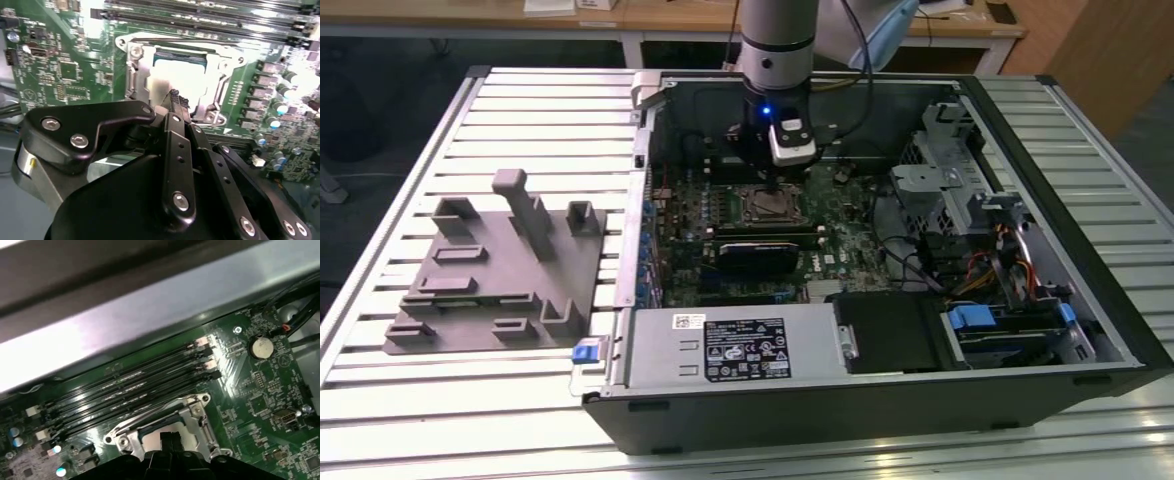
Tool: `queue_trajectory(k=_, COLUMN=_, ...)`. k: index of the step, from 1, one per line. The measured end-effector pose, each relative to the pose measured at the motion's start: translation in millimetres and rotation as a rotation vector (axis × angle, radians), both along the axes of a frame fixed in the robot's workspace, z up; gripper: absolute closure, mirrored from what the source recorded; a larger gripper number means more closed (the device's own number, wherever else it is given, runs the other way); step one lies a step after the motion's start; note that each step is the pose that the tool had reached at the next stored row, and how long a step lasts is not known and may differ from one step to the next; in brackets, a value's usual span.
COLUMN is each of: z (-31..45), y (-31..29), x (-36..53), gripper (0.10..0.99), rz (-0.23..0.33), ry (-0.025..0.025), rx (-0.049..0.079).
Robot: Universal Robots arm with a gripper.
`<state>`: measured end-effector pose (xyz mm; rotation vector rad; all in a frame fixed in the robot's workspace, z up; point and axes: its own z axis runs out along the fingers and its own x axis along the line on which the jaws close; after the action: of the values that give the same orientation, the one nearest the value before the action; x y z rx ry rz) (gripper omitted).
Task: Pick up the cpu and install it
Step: 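Install the first cpu locking lever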
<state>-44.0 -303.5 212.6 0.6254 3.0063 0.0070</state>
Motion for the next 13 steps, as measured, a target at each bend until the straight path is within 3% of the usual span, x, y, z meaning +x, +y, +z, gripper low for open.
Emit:
queue_trajectory(k=7, z=2.2, y=0.0, x=1.1, gripper=0.98, rz=0.001, ry=0.0001, rx=-0.001)
queue_trajectory(k=13, z=16.9, y=0.0, x=1.1, gripper=0.98, rz=0.001, ry=0.0, rx=-0.001)
